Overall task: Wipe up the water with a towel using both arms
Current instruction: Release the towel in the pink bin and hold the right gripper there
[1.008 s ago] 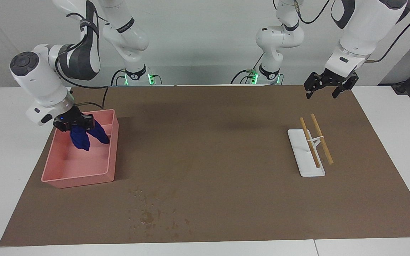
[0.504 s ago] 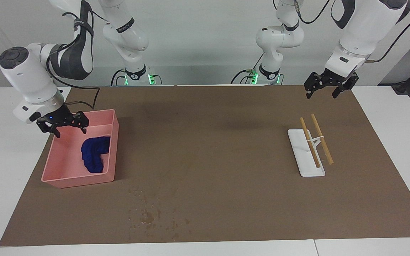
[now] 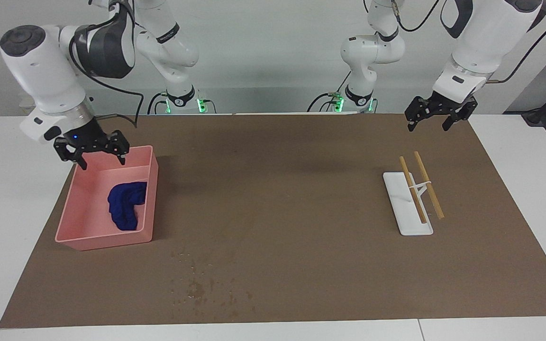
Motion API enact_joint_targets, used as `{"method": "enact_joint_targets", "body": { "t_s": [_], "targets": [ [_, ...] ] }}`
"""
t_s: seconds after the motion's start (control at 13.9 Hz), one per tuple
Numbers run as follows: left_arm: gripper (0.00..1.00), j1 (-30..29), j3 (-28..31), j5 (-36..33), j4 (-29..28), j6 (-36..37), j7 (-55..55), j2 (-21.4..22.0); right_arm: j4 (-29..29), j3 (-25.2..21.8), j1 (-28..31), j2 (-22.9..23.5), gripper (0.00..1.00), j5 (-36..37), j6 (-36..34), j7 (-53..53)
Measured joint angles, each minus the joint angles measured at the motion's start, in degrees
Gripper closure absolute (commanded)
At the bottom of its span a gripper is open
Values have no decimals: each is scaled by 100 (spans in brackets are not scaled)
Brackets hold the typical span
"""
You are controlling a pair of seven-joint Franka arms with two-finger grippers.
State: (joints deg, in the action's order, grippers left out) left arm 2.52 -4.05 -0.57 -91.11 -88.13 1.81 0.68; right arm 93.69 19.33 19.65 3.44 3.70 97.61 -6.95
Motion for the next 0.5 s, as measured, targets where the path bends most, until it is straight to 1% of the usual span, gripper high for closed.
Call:
{"method": "enact_joint_targets", "body": {
  "t_s": [0.14, 0.29, 0.36, 0.5],
  "targets": [
    [0, 0, 0, 0, 0, 0, 0, 0, -172, 42, -250, -221, 0, -145, -571, 563],
    [0, 0, 0, 0, 0, 0, 0, 0, -165, 58, -393, -539, 0, -369, -1077, 943],
    [0, 0, 0, 0, 0, 0, 0, 0, -135, 59, -437, -662, 0, -419, -1179, 1000],
    [0, 0, 0, 0, 0, 0, 0, 0, -71, 32, -536, -743, 0, -460, -1137, 1004]
  ]
}}
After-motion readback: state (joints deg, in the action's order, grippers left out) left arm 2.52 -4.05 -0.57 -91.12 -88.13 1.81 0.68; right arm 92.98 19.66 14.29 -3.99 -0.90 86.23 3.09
